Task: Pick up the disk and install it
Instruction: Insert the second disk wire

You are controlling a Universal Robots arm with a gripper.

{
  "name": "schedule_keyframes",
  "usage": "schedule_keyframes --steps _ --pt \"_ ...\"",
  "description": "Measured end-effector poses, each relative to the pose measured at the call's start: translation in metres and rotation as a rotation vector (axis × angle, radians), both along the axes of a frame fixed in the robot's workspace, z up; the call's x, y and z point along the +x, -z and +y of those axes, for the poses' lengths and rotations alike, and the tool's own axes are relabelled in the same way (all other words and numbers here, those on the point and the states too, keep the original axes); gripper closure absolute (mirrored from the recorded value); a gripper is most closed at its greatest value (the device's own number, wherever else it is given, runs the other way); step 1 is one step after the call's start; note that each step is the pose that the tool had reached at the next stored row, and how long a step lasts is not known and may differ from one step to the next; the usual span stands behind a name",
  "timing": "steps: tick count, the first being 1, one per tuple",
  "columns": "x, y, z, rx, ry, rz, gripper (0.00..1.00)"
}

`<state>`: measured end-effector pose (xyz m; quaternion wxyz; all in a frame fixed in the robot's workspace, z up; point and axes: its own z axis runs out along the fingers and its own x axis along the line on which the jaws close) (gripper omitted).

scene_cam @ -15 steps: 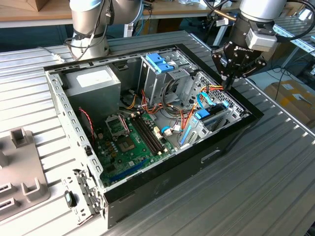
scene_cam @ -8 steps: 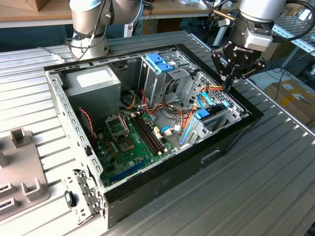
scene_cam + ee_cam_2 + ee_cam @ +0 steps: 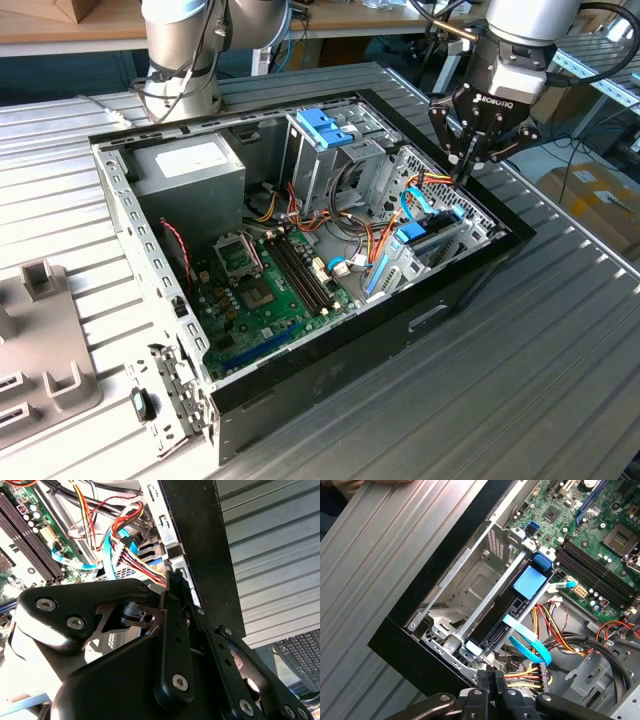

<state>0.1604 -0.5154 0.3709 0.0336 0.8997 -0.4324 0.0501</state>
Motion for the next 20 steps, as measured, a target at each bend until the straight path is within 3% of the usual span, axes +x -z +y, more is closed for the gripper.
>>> schedule_keyframes --steps 15,17,19,20 --pt "0.0 0.0 0.0 -0.0001 0.01 0.0 0.84" --pt "0.0 0.0002 0.0 0.0 0.035 0.0 0.84" --pt "0.0 0.0008 0.0 0.0001 0.109 0.0 0.84" --pt "0.0 0.0009 0.0 0.0001 0.127 0.0 0.84"
